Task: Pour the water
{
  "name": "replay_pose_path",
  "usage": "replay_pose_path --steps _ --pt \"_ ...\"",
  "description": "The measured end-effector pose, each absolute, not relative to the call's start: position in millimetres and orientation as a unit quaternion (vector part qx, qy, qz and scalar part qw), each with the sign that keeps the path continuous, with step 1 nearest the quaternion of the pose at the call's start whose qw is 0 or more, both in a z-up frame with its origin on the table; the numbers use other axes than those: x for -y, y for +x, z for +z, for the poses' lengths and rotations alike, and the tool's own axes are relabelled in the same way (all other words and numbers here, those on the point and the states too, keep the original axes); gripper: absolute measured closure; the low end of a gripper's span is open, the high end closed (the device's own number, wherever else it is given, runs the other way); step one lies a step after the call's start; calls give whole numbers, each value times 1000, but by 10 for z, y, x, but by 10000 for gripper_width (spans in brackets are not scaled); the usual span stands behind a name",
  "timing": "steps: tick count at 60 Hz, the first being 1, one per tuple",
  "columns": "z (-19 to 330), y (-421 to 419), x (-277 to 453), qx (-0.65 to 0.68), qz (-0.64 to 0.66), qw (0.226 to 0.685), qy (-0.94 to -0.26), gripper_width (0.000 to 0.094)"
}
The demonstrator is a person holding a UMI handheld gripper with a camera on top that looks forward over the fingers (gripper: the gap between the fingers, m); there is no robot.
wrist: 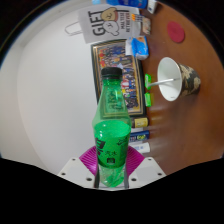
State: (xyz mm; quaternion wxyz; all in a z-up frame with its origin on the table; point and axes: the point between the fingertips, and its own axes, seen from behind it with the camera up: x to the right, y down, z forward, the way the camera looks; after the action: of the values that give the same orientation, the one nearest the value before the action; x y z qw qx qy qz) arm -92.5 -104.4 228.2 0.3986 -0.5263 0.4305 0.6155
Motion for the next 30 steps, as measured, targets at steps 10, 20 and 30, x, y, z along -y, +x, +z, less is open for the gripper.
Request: replay_pose_path --steps 10,20,30 --pt "2125 -879 853 -500 684 305 -433 608" --pt "2023 -786 786 -534 696 272 -395 609" --pt "2013 -838 770 -523 691 271 -418 609"
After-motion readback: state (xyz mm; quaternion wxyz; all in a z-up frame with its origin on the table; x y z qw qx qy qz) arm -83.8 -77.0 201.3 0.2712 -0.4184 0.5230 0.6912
